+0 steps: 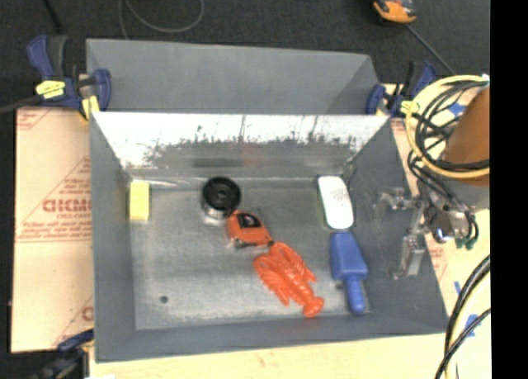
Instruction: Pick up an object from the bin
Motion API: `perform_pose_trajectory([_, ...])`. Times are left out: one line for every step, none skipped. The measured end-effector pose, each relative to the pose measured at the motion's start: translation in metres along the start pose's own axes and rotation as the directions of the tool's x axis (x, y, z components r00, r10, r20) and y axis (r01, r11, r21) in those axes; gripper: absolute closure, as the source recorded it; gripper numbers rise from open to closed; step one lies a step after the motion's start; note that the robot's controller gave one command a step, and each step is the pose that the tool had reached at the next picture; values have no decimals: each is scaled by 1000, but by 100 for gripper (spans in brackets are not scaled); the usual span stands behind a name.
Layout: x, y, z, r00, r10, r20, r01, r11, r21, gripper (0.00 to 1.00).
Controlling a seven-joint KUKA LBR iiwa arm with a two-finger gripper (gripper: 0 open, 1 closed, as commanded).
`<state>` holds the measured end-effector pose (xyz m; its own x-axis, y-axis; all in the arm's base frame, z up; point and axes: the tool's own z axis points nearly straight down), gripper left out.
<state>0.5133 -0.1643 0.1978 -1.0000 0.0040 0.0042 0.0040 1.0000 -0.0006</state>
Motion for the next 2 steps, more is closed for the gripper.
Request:
perform_pose_trajectory([-2, 1, -5, 1000, -4, 8, 4, 1000, 2, 0])
perform_pose_trajectory([-12, 10, 49, 959, -284, 14, 284, 959, 7, 0])
